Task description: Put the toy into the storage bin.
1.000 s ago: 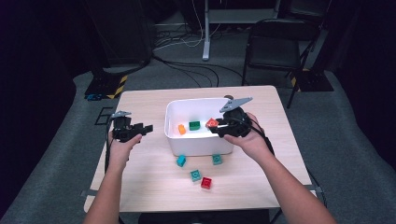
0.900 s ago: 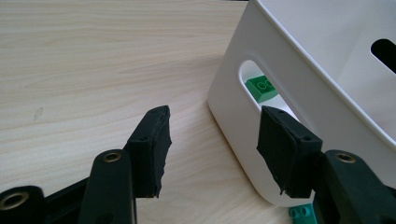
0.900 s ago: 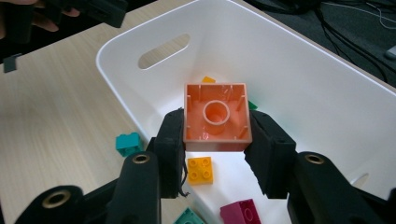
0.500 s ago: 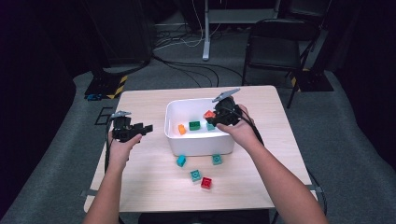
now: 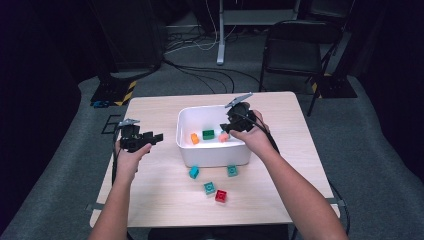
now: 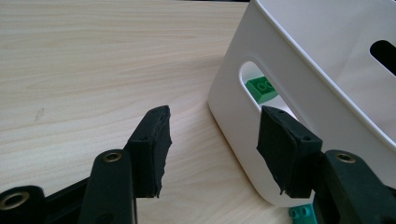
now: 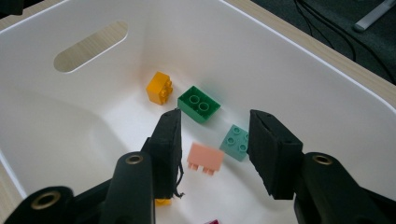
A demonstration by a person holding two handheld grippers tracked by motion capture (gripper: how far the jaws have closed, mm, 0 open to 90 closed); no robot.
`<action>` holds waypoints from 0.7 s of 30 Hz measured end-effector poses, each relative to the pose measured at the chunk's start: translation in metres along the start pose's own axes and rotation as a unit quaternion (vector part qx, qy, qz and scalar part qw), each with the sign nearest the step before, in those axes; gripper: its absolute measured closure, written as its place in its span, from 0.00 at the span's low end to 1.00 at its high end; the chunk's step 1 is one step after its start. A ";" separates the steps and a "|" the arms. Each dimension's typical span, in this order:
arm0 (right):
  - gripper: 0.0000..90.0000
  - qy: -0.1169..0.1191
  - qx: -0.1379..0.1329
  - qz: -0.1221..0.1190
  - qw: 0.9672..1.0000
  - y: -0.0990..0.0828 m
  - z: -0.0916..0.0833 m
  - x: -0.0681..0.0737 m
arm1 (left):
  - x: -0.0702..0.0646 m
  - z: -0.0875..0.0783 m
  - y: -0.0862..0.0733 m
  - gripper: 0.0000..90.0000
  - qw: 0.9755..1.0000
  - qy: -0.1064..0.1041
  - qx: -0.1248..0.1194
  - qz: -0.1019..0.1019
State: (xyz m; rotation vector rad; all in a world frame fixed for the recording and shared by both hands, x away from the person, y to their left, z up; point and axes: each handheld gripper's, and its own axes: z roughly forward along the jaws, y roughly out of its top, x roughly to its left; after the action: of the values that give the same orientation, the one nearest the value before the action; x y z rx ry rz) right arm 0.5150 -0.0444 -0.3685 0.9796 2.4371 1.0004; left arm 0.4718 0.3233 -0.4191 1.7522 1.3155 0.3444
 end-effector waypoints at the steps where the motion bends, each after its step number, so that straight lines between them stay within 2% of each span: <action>1: 0.60 0.000 0.000 -0.001 1.000 0.000 -0.001 0.000 | 0.000 0.000 0.000 0.48 1.000 0.000 0.000 0.000; 5: 0.59 0.010 -0.007 0.002 1.000 -0.003 -0.008 0.000 | 0.000 0.000 0.000 0.49 1.000 0.000 0.001 0.001; 10: 0.55 0.020 -0.026 -0.004 0.999 -0.009 -0.023 0.010 | -0.001 0.000 0.000 0.49 1.000 0.001 0.001 0.002; 11: 0.55 0.025 -0.030 -0.005 0.999 -0.011 -0.026 0.012 | 0.000 0.000 0.000 0.49 1.000 0.002 0.001 0.006; 14: 0.53 0.047 -0.049 0.008 0.998 -0.020 -0.033 0.019 | -0.001 0.000 0.000 0.49 1.000 0.003 -0.001 0.006; 16: 0.52 0.048 -0.050 0.007 0.998 -0.023 -0.034 0.021 | -0.002 -0.001 0.000 0.49 1.000 0.001 -0.001 0.008; 20: 0.51 0.034 -0.065 -0.011 0.997 -0.028 -0.044 0.031 | -0.003 0.000 -0.001 0.51 1.000 0.001 0.001 0.005; 21: 0.51 0.034 -0.068 -0.012 0.997 -0.029 -0.046 0.032 | -0.003 0.000 -0.001 0.51 1.000 0.001 0.003 0.010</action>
State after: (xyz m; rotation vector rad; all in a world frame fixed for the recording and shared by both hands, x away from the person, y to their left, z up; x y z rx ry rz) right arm 0.4544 -0.0594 -0.3579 0.8838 2.3915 1.1915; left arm 0.4703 0.3202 -0.4189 1.7713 1.3033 0.3539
